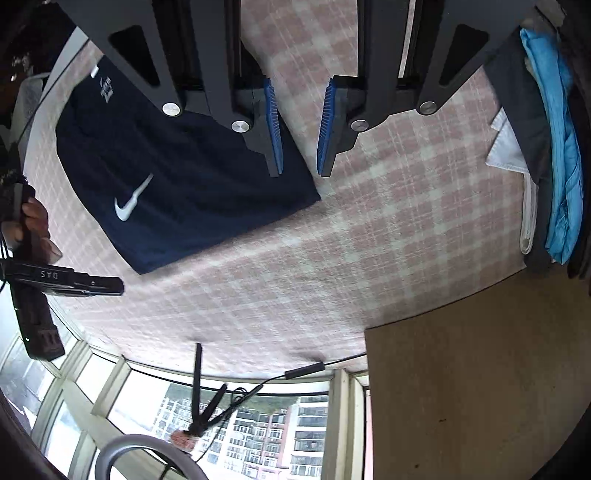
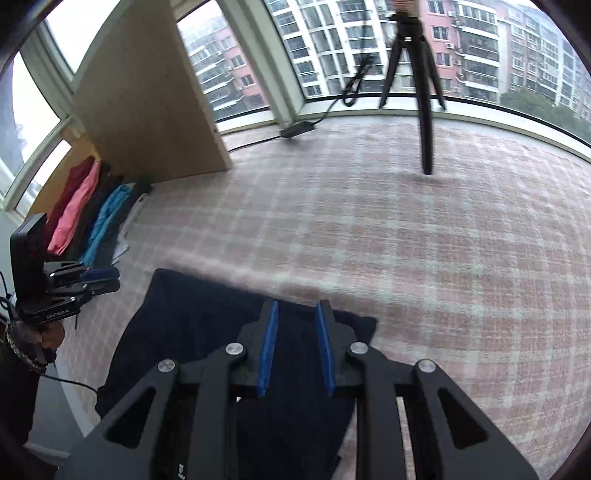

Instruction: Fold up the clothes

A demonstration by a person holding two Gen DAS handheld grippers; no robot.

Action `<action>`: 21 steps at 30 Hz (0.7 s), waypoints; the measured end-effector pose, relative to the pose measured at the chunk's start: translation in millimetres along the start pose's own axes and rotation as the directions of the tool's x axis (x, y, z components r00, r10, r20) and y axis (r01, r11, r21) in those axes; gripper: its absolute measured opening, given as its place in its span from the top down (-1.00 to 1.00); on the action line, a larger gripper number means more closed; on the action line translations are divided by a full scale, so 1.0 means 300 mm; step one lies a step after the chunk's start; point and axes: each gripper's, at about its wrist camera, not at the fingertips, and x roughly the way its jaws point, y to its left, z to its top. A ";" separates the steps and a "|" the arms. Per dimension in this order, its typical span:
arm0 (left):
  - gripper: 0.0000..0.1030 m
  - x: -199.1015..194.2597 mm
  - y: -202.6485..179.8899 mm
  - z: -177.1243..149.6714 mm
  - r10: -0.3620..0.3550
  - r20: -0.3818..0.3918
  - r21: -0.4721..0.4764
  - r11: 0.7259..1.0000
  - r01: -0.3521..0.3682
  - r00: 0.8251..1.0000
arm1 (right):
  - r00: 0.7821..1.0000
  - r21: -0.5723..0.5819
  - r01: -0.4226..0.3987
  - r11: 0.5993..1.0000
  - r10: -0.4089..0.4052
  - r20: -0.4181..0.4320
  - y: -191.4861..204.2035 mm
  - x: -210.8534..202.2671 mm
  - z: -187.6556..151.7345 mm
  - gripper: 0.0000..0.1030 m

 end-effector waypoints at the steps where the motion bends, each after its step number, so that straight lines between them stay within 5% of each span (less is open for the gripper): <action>1: 0.61 -0.018 -0.015 -0.027 -0.022 -0.009 0.004 1.000 0.022 1.000 | 0.999 -0.036 -0.037 0.999 0.036 -0.015 0.059 0.020 -0.009 0.58; 5: 0.54 -0.030 -0.086 -0.180 -0.133 -0.048 -0.049 0.990 0.130 0.990 | 0.986 -0.169 -0.152 0.974 0.138 -0.094 0.287 0.133 -0.068 0.58; 10: 0.46 0.028 -0.109 -0.318 -0.065 -0.160 -0.089 0.995 0.052 0.985 | 0.970 -0.232 -0.128 0.964 0.072 -0.234 0.378 0.245 -0.178 0.58; 12: 0.42 -0.022 -0.083 -0.307 -0.076 -0.110 -0.150 0.987 0.059 0.991 | 0.976 -0.179 -0.118 0.977 0.081 -0.203 0.338 0.163 -0.168 0.57; 16: 0.05 0.000 -0.087 -0.262 -0.057 -0.089 -0.186 0.982 0.040 0.994 | 0.999 -0.010 -0.004 1.000 0.004 -0.042 0.176 -0.048 -0.171 -0.22; 21: 0.00 0.048 -0.101 -0.204 -0.027 -0.079 -0.217 0.976 0.010 0.997 | 0.993 0.208 0.112 0.972 -0.115 0.001 -0.042 -0.159 -0.312 -0.26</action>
